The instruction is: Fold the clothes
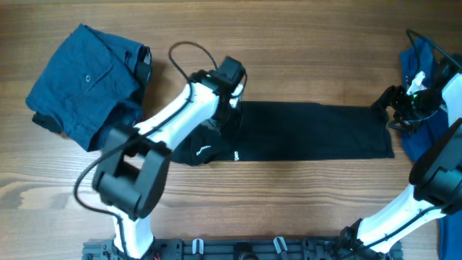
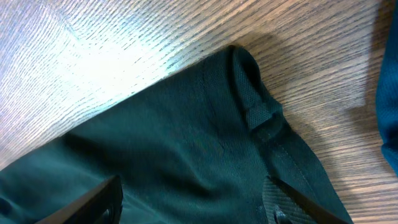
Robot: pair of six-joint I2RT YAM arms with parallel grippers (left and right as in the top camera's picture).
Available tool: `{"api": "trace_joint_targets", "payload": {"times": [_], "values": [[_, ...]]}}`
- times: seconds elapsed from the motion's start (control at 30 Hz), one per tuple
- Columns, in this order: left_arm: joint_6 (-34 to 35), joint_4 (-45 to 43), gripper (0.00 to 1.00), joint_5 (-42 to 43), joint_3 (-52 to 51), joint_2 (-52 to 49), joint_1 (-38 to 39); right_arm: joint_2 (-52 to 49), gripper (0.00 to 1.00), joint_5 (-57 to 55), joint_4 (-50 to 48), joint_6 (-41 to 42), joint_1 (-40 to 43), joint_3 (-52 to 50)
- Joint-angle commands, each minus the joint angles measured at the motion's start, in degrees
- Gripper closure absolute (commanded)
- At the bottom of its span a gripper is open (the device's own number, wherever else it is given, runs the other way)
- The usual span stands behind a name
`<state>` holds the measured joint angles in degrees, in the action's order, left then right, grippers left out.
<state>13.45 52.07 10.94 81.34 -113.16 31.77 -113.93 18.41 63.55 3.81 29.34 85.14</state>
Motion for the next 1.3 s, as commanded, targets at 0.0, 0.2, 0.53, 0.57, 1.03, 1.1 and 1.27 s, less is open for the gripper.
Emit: {"api": "trace_joint_targets", "payload": {"times": [0.0,0.2,0.53,0.57,1.03,1.1,1.27], "values": [[-0.48,1.88,0.96,3.69,-0.13,-0.74,3.74,0.90,0.27,1.14,0.09,0.68,-0.13,-0.31],[-1.68,9.07,0.96,3.32,0.35,1.16,6.19,0.90,0.24,0.87,-0.83,-1.75,-0.11,-0.31],[-1.68,13.55,0.96,1.42,2.99,14.53,-5.27,0.46,0.17,-9.46,-9.05,-8.41,0.00,-0.33],[-1.68,13.55,0.96,1.42,2.99,15.23,-6.32,0.04,0.17,-9.44,-8.55,-8.37,0.04,-0.33],[-1.68,13.73,0.96,1.46,2.99,17.27,-11.54,-11.17,0.28,-4.37,-3.30,-13.33,3.37,-0.37],[-1.68,13.70,0.96,1.44,2.99,17.27,-11.54,-12.35,0.32,-3.15,-2.40,-14.47,3.76,-0.48],[-1.68,12.24,0.96,1.44,2.99,17.27,-11.54,-12.87,0.53,4.68,-3.39,-18.80,3.56,-5.95]]}}
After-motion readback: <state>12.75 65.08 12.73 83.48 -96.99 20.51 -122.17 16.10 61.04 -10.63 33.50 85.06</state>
